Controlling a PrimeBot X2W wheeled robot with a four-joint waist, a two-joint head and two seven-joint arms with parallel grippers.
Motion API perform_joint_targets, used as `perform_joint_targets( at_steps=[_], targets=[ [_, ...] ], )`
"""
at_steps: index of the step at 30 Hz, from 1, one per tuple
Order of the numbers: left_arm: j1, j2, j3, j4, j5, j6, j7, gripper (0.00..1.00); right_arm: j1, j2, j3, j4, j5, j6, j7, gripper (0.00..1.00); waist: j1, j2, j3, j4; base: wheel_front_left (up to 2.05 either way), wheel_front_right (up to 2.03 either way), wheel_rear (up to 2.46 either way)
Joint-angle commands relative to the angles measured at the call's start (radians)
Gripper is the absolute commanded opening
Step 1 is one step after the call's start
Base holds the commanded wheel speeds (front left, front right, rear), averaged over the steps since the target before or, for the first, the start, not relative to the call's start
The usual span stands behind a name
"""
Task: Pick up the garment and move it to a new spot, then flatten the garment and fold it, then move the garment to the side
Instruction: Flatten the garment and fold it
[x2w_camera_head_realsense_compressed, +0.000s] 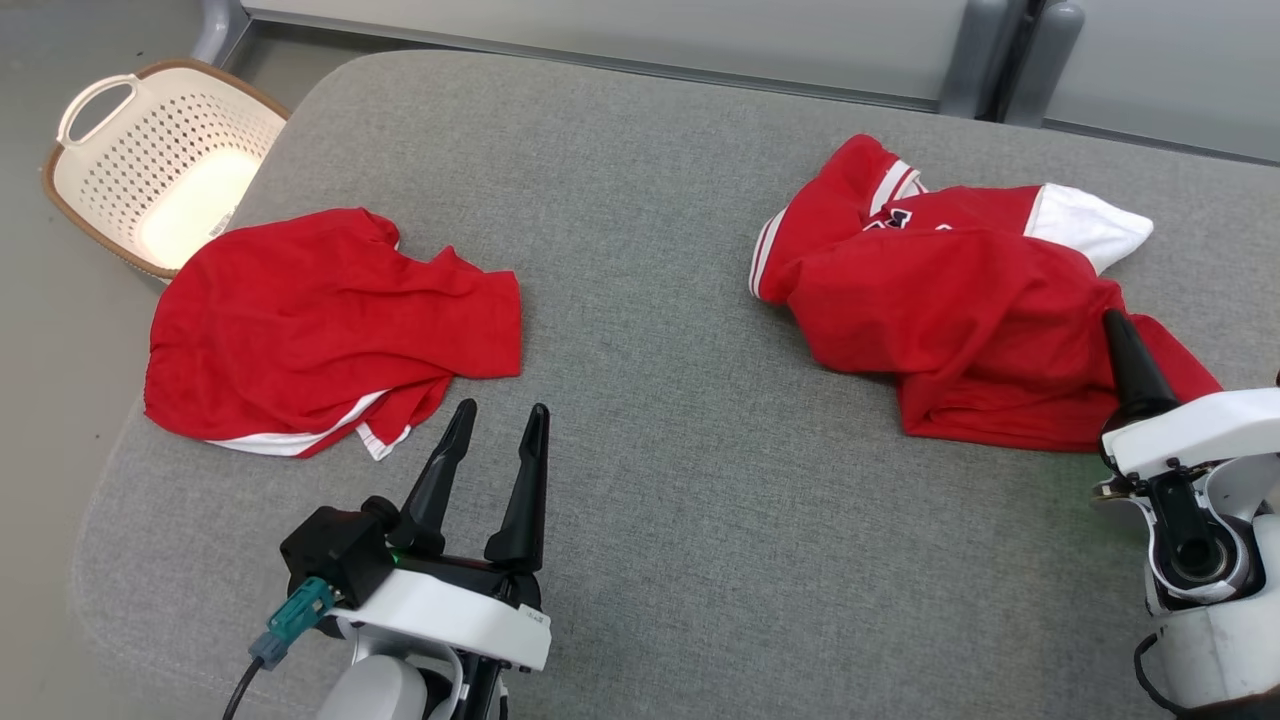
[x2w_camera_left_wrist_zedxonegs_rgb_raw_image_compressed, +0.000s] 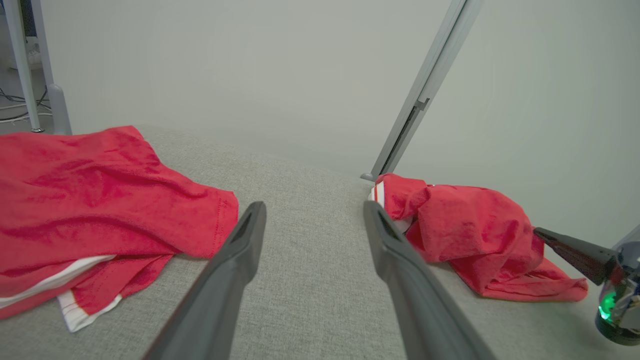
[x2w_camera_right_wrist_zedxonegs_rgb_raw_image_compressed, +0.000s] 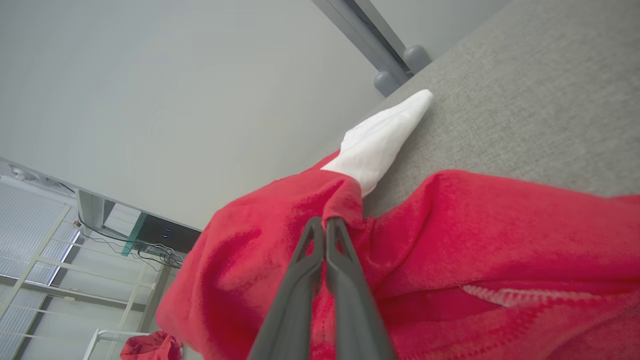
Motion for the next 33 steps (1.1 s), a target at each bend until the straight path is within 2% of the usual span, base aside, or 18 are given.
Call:
perform_joint_targets(
  at_steps=[1, 11, 19, 26, 30, 33],
  targets=[
    [-0.017, 0.004, 0.005, 0.003, 0.001, 0.002, 0.0, 1.0, 0.015, -0.013, 0.013, -0.016, -0.008, 0.0, -0.02, 0.0, 0.0, 0.0, -0.01, -0.01, 0.0, 0.0, 0.0],
    [0.025, 0.004, 0.033, 0.01, 0.015, 0.001, 0.0, 1.0, 0.09, -0.071, 0.135, -0.184, -0.051, 0.0, -0.106, 0.0, 0.0, 0.0, -0.098, -0.092, 0.0, 0.0, 0.0],
    [0.071, 0.004, 0.071, 0.011, 0.012, -0.001, 0.0, 1.0, 0.141, -0.135, 0.147, -0.401, -0.098, 0.0, -0.081, 0.0, 0.0, 0.0, -0.177, -0.182, 0.0, 0.0, 0.0],
    [0.116, 0.004, 0.092, 0.005, 0.003, -0.001, 0.0, 1.0, 0.284, -0.187, 0.079, -0.639, -0.157, 0.0, 0.074, 0.0, 0.0, 0.0, -0.229, -0.263, 0.0, 0.0, 0.0],
    [0.125, 0.004, 0.104, 0.0, -0.001, 0.0, 0.0, 1.0, 0.428, -0.19, 0.03, -0.761, -0.179, 0.0, 0.206, 0.0, 0.0, 0.0, -0.233, -0.3, 0.0, 0.0, 0.0],
    [0.122, 0.003, 0.102, 0.005, 0.004, -0.008, 0.0, 1.0, 0.518, -0.163, -0.028, -0.821, -0.168, 0.0, 0.3, 0.0, 0.0, 0.0, -0.228, -0.324, 0.0, 0.0, 0.0]
  ],
)
